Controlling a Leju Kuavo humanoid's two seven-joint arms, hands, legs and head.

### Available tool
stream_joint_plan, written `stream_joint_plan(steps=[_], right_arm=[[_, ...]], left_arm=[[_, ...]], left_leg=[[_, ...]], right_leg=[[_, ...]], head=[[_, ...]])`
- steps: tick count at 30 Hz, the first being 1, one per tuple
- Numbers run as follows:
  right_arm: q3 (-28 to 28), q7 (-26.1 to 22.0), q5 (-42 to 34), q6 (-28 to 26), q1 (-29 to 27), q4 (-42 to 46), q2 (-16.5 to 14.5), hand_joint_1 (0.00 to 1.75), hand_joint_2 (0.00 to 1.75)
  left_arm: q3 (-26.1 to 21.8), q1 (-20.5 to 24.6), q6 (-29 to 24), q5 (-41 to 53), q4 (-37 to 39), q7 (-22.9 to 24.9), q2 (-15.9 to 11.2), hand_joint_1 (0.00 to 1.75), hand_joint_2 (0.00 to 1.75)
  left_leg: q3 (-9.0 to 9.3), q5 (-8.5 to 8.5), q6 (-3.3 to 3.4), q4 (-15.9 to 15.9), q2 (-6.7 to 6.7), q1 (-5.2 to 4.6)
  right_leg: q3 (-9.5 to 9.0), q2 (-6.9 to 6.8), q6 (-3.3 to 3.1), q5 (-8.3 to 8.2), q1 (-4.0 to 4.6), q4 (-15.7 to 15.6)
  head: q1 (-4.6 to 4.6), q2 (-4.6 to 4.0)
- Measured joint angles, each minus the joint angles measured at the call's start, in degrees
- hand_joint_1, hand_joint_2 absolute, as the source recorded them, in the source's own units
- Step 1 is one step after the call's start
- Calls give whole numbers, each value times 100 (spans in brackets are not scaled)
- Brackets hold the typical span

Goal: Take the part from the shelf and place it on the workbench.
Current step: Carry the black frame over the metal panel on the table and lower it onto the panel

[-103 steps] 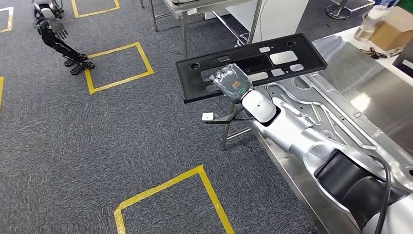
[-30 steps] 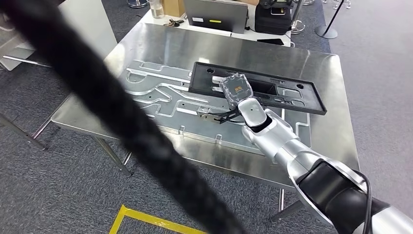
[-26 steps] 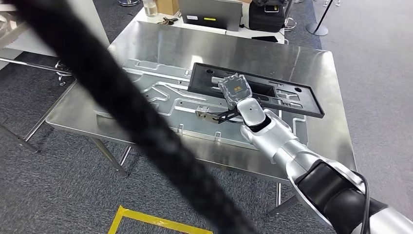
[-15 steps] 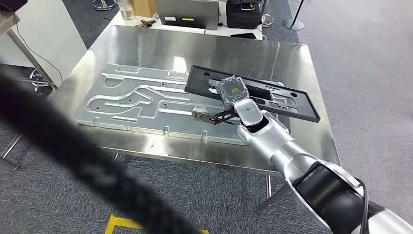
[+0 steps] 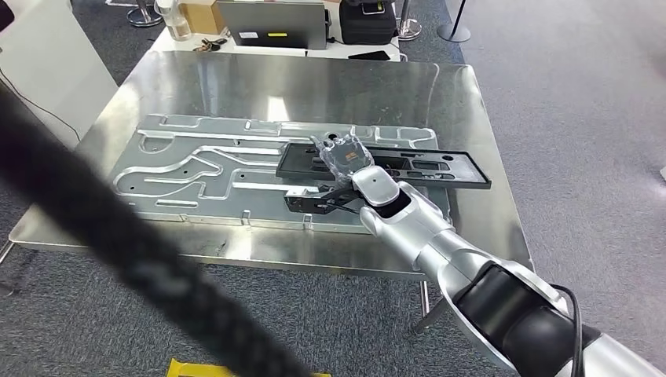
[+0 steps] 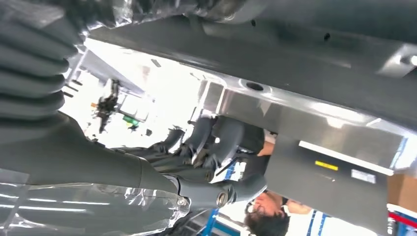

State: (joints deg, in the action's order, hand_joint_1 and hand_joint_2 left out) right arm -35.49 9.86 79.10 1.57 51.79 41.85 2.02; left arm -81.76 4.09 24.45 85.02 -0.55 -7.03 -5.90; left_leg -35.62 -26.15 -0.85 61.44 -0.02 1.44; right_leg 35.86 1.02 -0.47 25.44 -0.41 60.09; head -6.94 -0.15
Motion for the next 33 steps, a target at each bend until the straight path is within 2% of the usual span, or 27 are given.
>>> stream_joint_plan(steps=[1, 3, 5, 6, 12, 13, 16, 18, 26, 28, 31, 33], right_arm=[[-7, -4, -4, 6, 10, -10, -7, 0, 0], [-29, -22, -36, 39, 19, -33, -13, 0, 0], [-67, -62, -82, 87, 24, -59, -13, 0, 0], [-91, -83, -100, 107, 27, -72, -14, 0, 0], [-230, -111, -205, 162, 67, -121, -44, 0, 0], [-250, -116, -221, 167, 75, -117, -51, 0, 0], [-303, -146, -241, 108, 87, -16, -62, 0, 0], [-349, -146, -228, 46, 94, 174, -62, 0, 0], [-437, -414, -667, -332, 90, 1472, -14, 0, 0], [-440, -482, -748, -440, 74, 1706, 9, 0, 0], [-465, -563, -783, -655, 49, 1903, 49, 0, 0], [-502, -601, -770, -738, 47, 1946, 75, 0, 0]], left_arm=[[-6, 0, -10, -7, 0, 1, 4, 0, 87], [-22, 4, -23, -41, 2, 0, 12, 0, 0], [-40, 3, -21, -68, 4, -8, 16, 0, 0], [-48, 4, -21, -69, 4, -13, 17, 0, 0], [-69, 4, -16, -67, 4, -21, 17, 0, 0], [-73, 4, -15, -65, 4, -22, 17, 0, 0], [-99, -4, -22, -54, 4, -40, 16, 0, 0], [-123, -11, -34, -44, 4, -52, 14, 0, 0], [-151, -65, -69, 46, 4, -111, 10, 0, 0], [-151, -67, -73, 65, 4, -133, 8, 0, 0], [-151, -69, -71, 97, 4, -164, 5, 0, 0], [-151, -62, -65, 110, 4, -169, 6, 0, 0]], left_leg=[[43, 13, 19, -108, -16, 2], [49, 24, 56, -131, -20, -3], [53, 35, 69, -142, -23, -11], [53, 37, 78, -142, -26, -15], [51, 35, 125, -140, -31, -26], [50, 35, 126, -139, -31, -28], [47, 33, 129, -137, -30, -35], [47, 32, 130, -137, -29, -38], [54, 36, 122, -156, -21, -32], [52, 34, 127, -149, -23, -39], [46, 30, 142, -143, -30, -47], [75, 60, 181, -203, -30, -28]], right_leg=[[17, 10, 14, 17, 18, 29], [27, 19, -64, 9, 39, 30], [14, 12, -153, -7, 45, 7], [4, 8, -152, -11, 45, -8], [-22, 1, -96, -42, 40, -59], [-23, 1, -76, -44, 37, -62], [-23, 2, 44, -46, 23, -70], [-19, 4, 84, -44, 18, -72], [-2, 12, 86, -38, 39, -66], [-4, 9, 95, -41, 23, -73], [-11, 5, 118, -50, 2, -83], [-22, -6, 144, -43, 4, -82]], head=[[-1, 0], [-3, 0], [-3, 0], [-3, 0], [-3, 0], [-3, 0], [-3, 0], [-2, 0], [-1, 0], [-1, 0], [-1, 0], [-1, 0]])
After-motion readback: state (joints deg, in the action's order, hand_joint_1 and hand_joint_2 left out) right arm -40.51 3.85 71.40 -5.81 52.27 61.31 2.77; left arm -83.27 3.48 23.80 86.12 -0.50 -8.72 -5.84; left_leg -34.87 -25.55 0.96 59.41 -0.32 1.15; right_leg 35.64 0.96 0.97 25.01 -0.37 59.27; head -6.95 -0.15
